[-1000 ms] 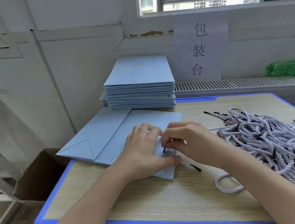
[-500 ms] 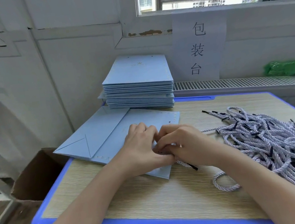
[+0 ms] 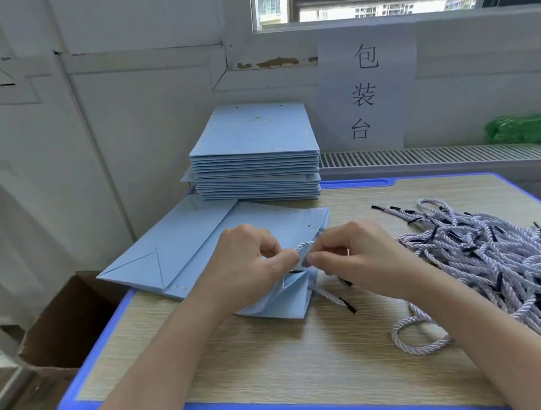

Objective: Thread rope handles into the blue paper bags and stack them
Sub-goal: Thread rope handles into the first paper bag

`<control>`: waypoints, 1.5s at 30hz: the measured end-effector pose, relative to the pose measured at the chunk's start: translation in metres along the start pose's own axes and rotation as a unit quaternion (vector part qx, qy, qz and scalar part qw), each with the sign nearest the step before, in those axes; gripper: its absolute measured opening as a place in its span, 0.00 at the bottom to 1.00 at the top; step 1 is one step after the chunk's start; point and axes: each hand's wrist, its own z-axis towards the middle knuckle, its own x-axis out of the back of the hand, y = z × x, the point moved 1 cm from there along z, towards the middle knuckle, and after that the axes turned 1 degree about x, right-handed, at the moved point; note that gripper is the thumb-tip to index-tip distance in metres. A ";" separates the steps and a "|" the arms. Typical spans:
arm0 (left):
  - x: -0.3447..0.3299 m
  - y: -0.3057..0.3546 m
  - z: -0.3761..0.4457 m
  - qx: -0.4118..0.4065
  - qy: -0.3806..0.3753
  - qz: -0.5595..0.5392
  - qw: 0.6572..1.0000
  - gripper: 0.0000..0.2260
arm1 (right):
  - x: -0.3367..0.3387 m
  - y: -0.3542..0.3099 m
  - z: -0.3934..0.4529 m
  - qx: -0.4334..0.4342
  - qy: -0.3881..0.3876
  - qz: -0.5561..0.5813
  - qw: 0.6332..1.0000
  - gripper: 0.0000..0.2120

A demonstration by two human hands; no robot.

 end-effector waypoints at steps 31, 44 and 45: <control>-0.006 -0.012 0.005 -0.033 -0.001 0.108 0.994 0.10 | 0.040 0.033 -0.006 -0.106 -0.035 -0.130 0.985 0.04; -0.015 -0.008 0.005 -0.066 -0.052 0.212 0.974 0.35 | 0.034 0.036 0.001 -0.076 0.053 -0.049 0.994 0.08; -0.016 -0.006 0.003 -0.082 -0.056 0.210 0.973 0.36 | 0.033 0.035 0.002 -0.072 0.081 -0.002 0.994 0.08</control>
